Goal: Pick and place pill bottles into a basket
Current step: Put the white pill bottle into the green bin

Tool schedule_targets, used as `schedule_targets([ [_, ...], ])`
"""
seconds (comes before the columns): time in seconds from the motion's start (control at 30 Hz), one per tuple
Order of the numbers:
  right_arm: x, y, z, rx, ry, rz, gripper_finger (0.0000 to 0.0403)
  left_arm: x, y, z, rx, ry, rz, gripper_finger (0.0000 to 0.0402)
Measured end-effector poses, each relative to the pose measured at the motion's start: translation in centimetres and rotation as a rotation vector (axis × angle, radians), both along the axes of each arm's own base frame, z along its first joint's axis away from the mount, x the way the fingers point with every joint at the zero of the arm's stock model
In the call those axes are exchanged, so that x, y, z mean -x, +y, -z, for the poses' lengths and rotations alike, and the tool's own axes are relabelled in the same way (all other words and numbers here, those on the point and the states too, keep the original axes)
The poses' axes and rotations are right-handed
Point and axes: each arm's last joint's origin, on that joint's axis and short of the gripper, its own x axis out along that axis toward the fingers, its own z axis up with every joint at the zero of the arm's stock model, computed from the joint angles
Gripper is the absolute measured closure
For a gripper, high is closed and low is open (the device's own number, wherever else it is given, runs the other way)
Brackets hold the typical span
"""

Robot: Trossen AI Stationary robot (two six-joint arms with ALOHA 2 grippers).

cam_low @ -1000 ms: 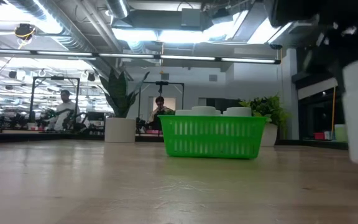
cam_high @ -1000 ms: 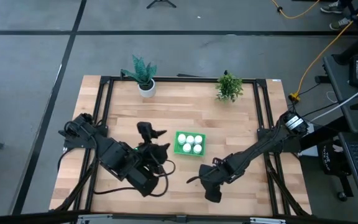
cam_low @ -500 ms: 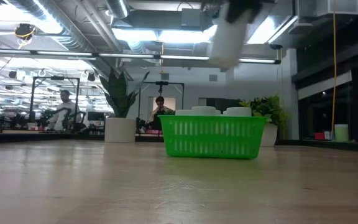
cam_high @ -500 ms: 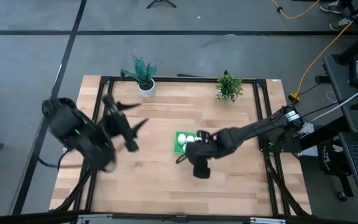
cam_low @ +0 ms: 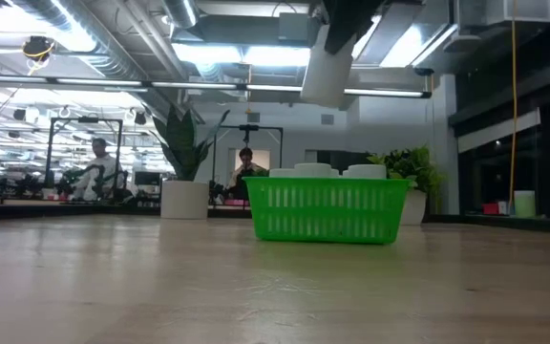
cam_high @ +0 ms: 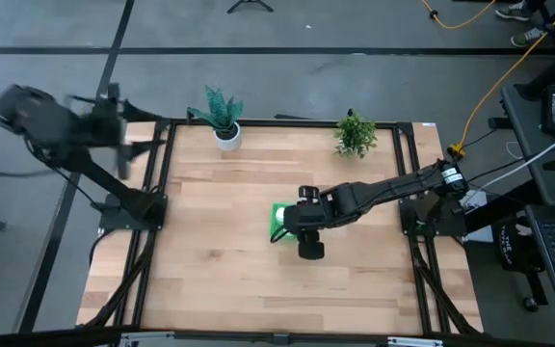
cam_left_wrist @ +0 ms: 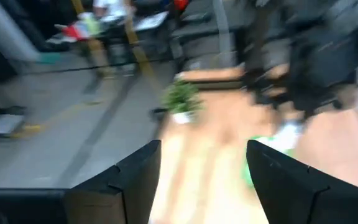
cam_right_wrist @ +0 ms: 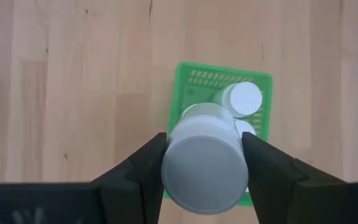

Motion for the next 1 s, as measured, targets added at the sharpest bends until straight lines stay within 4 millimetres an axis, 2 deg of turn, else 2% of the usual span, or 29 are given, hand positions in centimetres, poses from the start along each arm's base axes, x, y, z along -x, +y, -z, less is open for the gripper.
schedule_targets([
  [0.07, -0.1, -0.3, 0.0, 0.01, 0.001, -0.012, 0.0226, 2.4, 1.0, 0.6, 0.115, -0.078, 0.055, 0.0175],
  [0.17, -0.2, -0.9, 0.0, 0.021, 0.002, -0.018, 0.0225, 5.5, 2.6, 2.6, 0.257, -0.191, 0.013, 0.0183],
  [0.27, -0.3, -1.5, 0.0, 0.032, 0.004, -0.024, 0.0225, 6.4, 3.0, 6.2, 0.377, -0.26, 0.0, 0.019],
  [0.33, -0.5, -2.0, 0.0, 0.041, 0.003, -0.031, 0.0225, 5.9, 2.6, 9.0, 0.418, -0.297, 0.04, 0.0194],
  [0.47, -0.7, -3.3, -0.1, 0.054, 0.004, -0.026, 0.0225, 3.5, 1.1, 14.5, 0.486, -0.418, 0.188, 0.0197],
  [0.6, -1.1, -4.4, -0.2, 0.075, -0.021, -0.045, 0.0225, 1.9, 0.1, 18.0, 0.512, -0.561, 0.301, 0.0197],
  [0.7, -1.7, -5.1, -0.5, 0.065, -0.075, -0.094, 0.0225, 0.7, -0.7, 20.7, 0.519, -0.554, 0.362, 0.0197],
  [0.83, -2.5, -5.8, -0.9, 0.017, -0.163, -0.141, 0.0225, -0.2, -1.7, 22.0, 0.568, -0.596, 0.539, 0.0197],
  [0.9, -2.7, -5.9, -1.1, 0.01, -0.187, -0.155, 0.0225, -0.3, -2.1, 22.4, 0.586, -0.557, 0.649, 0.0197],
  [1.0, -2.8, -6.0, -1.1, 0.016, -0.192, -0.171, 0.0225, 0.2, -2.1, 22.9, 0.581, -0.463, 0.709, 0.0198],
])
